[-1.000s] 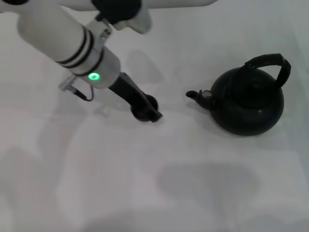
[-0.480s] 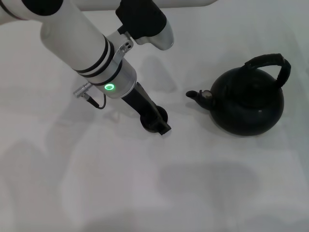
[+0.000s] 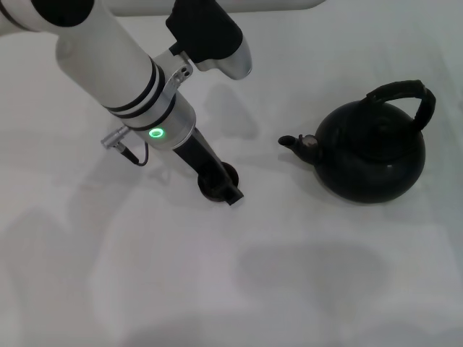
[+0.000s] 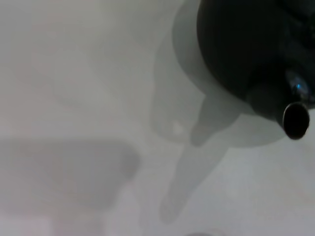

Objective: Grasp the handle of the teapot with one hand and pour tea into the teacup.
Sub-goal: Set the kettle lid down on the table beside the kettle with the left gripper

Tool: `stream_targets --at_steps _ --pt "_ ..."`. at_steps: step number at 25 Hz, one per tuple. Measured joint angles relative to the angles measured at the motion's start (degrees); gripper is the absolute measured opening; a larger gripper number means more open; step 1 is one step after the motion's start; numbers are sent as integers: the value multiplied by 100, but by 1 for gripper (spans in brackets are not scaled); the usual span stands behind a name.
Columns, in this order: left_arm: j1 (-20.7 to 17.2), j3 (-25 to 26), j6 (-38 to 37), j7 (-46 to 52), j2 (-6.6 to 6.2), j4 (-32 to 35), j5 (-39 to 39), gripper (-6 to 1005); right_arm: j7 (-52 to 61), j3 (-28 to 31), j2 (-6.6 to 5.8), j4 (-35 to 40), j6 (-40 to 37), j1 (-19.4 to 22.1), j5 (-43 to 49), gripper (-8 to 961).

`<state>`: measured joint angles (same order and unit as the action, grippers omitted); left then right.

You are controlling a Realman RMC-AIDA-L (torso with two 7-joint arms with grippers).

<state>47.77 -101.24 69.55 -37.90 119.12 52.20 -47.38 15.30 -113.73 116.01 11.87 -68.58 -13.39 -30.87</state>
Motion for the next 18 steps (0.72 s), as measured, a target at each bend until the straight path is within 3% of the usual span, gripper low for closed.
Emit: stream_targets --at_steps 18 --pt "54 -61 -36 -24 0 -1 89 755 0 -52 0 78 -25 -6 4 869"
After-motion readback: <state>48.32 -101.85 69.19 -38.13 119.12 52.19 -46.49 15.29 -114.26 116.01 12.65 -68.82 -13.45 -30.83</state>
